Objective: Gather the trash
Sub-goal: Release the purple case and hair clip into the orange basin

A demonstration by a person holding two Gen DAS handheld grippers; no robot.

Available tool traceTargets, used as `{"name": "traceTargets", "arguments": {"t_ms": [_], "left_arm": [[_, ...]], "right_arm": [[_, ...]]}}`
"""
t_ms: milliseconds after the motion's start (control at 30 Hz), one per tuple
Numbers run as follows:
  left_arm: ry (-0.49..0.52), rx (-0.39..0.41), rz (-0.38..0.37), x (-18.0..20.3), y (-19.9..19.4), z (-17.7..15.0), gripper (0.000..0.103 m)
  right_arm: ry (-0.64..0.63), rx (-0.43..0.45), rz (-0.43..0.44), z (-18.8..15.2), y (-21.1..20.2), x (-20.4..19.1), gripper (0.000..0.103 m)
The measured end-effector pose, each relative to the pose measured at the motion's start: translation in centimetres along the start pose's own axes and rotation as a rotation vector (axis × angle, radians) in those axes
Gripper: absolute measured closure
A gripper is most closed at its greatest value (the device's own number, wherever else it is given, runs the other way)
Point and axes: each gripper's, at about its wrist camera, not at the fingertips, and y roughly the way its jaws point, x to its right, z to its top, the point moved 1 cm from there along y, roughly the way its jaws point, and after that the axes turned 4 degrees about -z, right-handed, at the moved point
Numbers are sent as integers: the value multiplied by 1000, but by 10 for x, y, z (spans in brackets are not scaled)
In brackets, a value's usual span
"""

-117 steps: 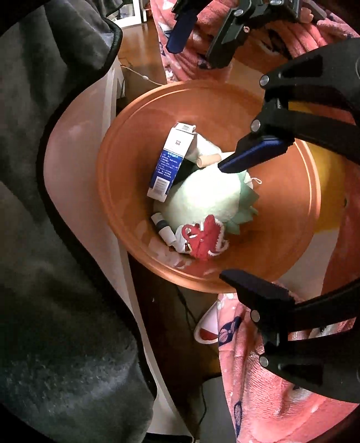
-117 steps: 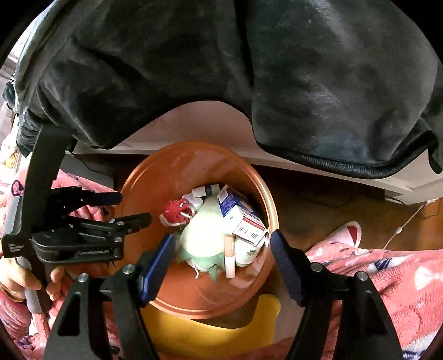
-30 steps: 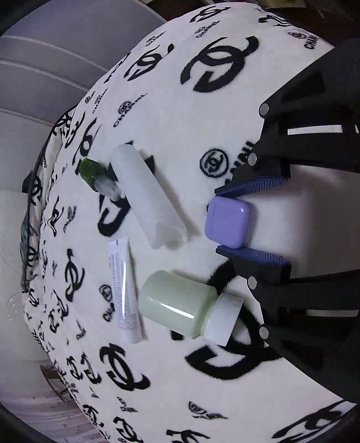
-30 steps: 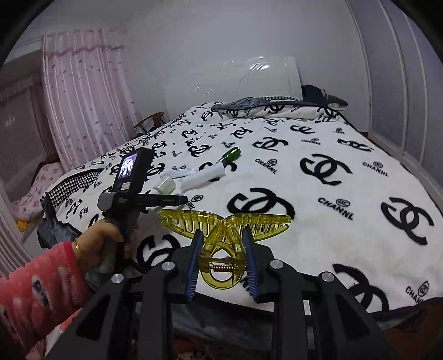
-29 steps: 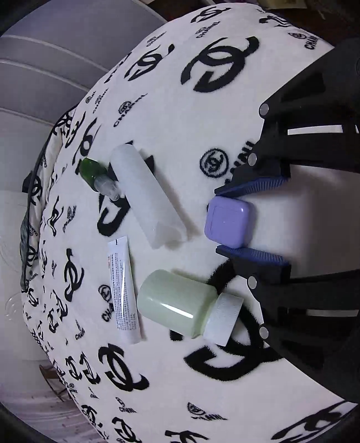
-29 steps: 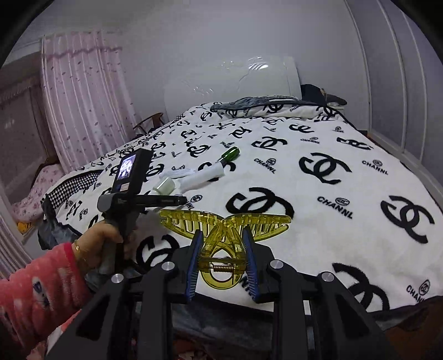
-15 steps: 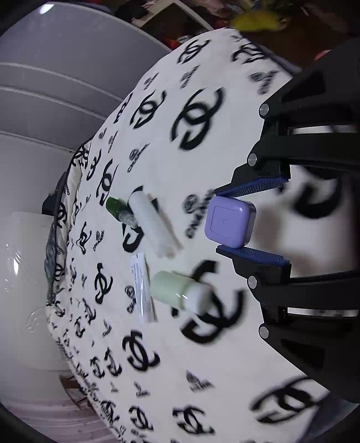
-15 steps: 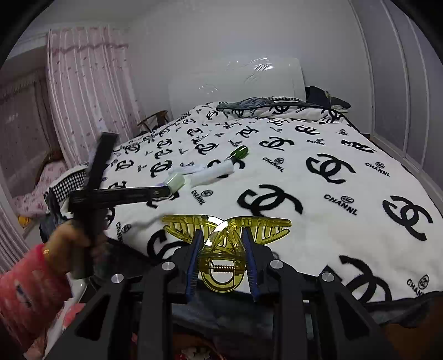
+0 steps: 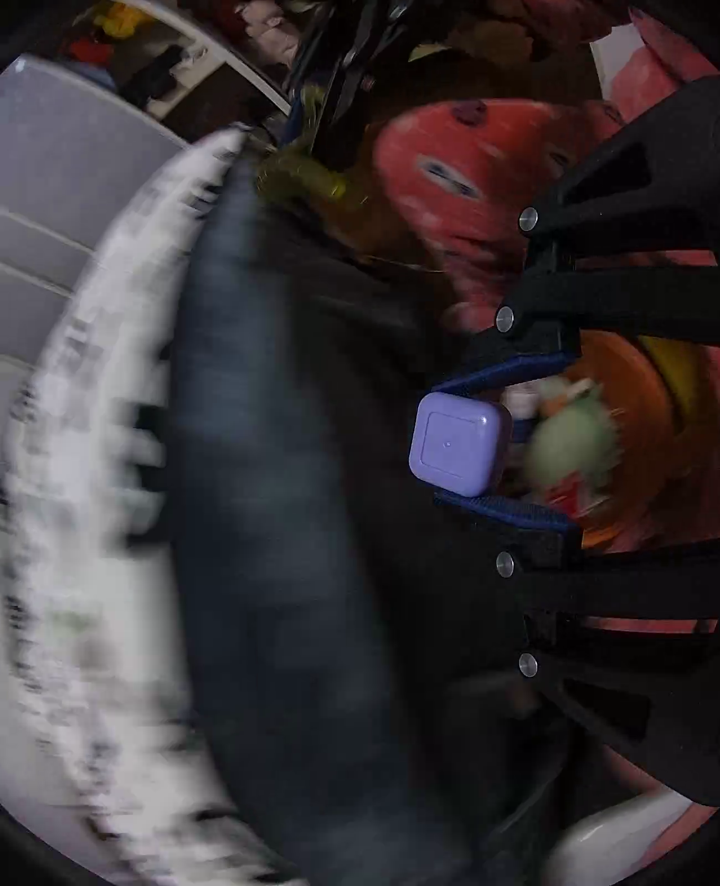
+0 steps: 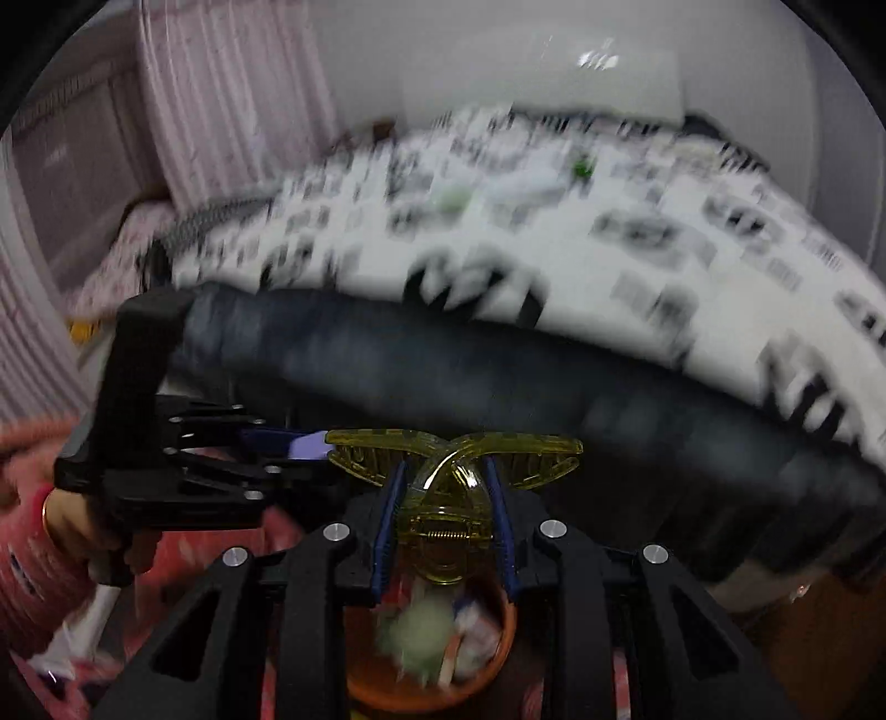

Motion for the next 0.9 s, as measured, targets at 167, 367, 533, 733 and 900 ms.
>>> {"name": "traceTargets", "arguments": {"t_ms": [167, 367, 533, 733, 900], "left_arm": [[-113, -205, 10, -19, 80, -42, 68], [-192, -490, 74, -43, 176, -68, 68], [-229, -567, 102, -56, 206, -77, 39], [-263, -546, 123, -61, 202, -79, 35], [-273, -527, 126, -64, 200, -76, 35]], "right_arm": [[28, -263, 23, -58, 83, -8, 74], [57, -527, -7, -107, 171, -5, 74], [87, -614, 0, -122, 195, 0, 37], [123, -613, 10, -126, 189, 5, 37], [128, -608, 2, -122, 190, 9, 37]]}}
